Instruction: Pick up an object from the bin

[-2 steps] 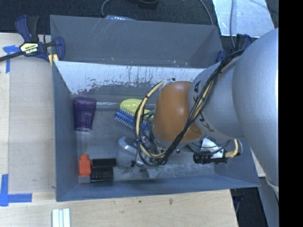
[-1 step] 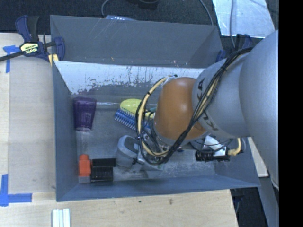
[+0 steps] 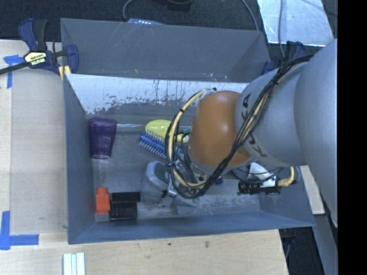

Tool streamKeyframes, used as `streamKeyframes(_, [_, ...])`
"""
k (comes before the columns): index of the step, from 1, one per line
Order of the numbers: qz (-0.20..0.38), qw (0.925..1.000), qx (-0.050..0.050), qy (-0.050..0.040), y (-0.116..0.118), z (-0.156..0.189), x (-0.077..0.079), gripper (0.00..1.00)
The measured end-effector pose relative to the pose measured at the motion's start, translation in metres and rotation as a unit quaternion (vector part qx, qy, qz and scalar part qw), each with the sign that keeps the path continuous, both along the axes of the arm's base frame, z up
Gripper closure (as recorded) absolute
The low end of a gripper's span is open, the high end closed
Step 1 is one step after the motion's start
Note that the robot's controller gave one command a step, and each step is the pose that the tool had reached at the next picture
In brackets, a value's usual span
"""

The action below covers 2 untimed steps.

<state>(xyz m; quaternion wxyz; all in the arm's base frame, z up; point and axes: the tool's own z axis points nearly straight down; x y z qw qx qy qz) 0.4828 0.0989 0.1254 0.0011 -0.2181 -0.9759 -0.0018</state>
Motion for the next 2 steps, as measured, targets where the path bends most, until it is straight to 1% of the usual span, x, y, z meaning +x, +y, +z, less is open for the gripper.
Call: streamKeyframes(2, [0.000,1.0000,0.000,0.0005,-0.0003,0.0100,-0.0003,1.00])
